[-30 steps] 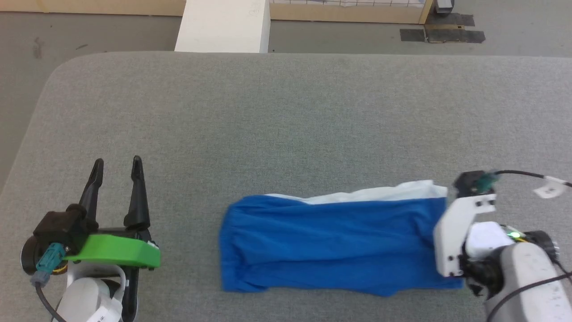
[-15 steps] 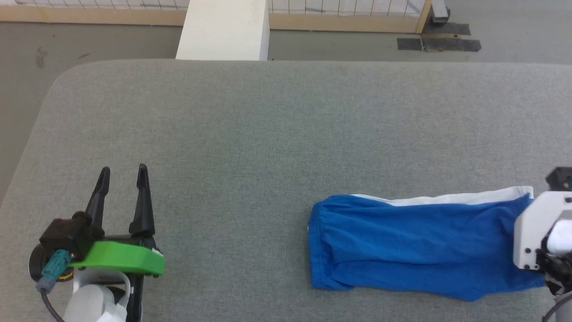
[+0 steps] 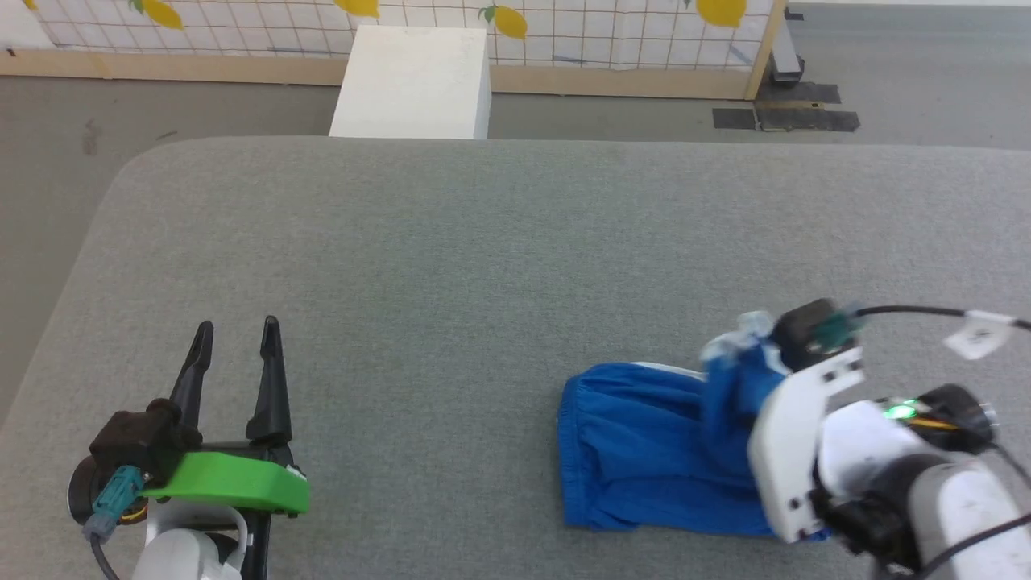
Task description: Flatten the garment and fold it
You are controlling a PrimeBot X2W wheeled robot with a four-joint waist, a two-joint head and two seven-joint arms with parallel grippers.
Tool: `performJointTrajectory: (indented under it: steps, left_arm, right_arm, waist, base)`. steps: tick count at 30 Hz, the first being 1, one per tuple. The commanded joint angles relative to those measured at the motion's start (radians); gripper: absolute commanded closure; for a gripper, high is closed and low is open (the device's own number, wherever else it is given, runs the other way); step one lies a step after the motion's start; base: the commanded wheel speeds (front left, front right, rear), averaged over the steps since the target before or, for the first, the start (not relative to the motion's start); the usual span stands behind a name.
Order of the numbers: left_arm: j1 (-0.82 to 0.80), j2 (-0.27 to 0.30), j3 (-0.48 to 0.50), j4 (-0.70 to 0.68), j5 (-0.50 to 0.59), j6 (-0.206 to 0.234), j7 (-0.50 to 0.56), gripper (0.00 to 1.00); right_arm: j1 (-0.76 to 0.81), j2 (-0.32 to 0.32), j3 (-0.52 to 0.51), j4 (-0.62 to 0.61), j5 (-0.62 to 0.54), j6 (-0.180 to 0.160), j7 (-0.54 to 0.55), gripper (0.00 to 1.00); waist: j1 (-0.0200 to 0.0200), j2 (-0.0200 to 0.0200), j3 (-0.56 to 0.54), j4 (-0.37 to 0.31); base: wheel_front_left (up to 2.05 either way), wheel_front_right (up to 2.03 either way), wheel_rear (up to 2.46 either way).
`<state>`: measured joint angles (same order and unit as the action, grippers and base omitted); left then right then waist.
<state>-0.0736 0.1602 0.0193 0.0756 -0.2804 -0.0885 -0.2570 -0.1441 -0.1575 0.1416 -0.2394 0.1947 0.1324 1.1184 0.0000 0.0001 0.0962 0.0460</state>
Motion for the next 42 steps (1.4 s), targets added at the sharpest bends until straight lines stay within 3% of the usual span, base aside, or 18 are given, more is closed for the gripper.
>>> performJointTrajectory:
  steps: [1, 8, 16, 17, 18, 19, 26, 29, 36, 42]
  left_arm:
    - [0.008, -0.003, 0.000, 0.003, 0.007, -0.007, -0.005, 0.00]
    - [0.009, -0.011, 0.006, 0.012, 0.007, -0.017, -0.005, 0.00]
    - [0.017, -0.022, 0.019, 0.016, 0.010, -0.024, -0.005, 0.00]
    - [0.017, -0.024, 0.020, 0.017, 0.011, -0.025, -0.005, 0.00]
    - [0.016, -0.025, 0.021, 0.017, 0.012, -0.025, -0.005, 0.00]
    - [0.016, -0.026, 0.024, 0.018, 0.012, -0.026, -0.005, 0.00]
    - [0.021, -0.030, 0.034, 0.018, 0.021, -0.030, -0.005, 0.00]
    - [0.019, -0.033, 0.032, 0.013, 0.028, -0.032, -0.005, 0.00]
    - [0.010, -0.038, 0.027, 0.002, 0.039, -0.035, -0.005, 0.00]
    - [-0.003, -0.039, 0.017, 0.002, 0.039, -0.038, -0.005, 0.00]
  right_arm:
    - [-0.006, 0.009, 0.017, 0.013, 0.009, -0.002, -0.004, 1.00]
    - [-0.060, 0.081, 0.090, 0.144, 0.027, -0.002, -0.075, 1.00]
    - [-0.089, 0.106, 0.153, 0.292, 0.045, -0.002, -0.150, 1.00]
    - [-0.090, 0.106, 0.163, 0.303, 0.055, -0.002, -0.162, 0.71]
    - [-0.091, 0.107, 0.171, 0.308, 0.066, -0.002, -0.173, 0.05]
    - [-0.095, 0.107, 0.181, 0.310, 0.076, -0.002, -0.190, 0.00]
    - [-0.133, 0.107, 0.218, 0.255, 0.141, -0.002, -0.275, 0.00]
    - [-0.129, 0.107, 0.182, 0.183, 0.152, -0.002, -0.289, 0.00]
    - [-0.052, 0.102, -0.033, 0.085, -0.036, -0.002, -0.228, 0.00]
    - [0.016, 0.104, -0.067, 0.140, -0.096, -0.002, -0.210, 0.00]
  waist:
    - [0.0000, -0.0001, -0.001, 0.013]
    - [0.0000, -0.0001, 0.013, 0.051]
    - [0.0000, -0.0001, 0.026, 0.071]
    - [0.0000, -0.0001, 0.027, 0.072]
    - [0.0000, -0.0001, 0.028, 0.072]
    - [0.0000, -0.0001, 0.029, 0.069]
    - [0.0000, -0.0001, 0.017, 0.020]
    - [0.0000, -0.0001, 0.005, -0.010]
    - [0.0000, -0.0001, 0.009, -0.035]
    - [0.0000, -0.0001, 0.037, -0.026]
  base:
    - [0.00, 0.00, 0.00]
    - [0.00, 0.00, 0.00]
    - [0.00, 0.00, 0.00]
    - [0.00, 0.00, 0.00]
    - [0.00, 0.00, 0.00]
    - [0.00, 0.00, 0.00]
    - [0.00, 0.00, 0.00]
    - [0.00, 0.00, 0.00]
    - [0.00, 0.00, 0.00]
    - [0.00, 0.00, 0.00]
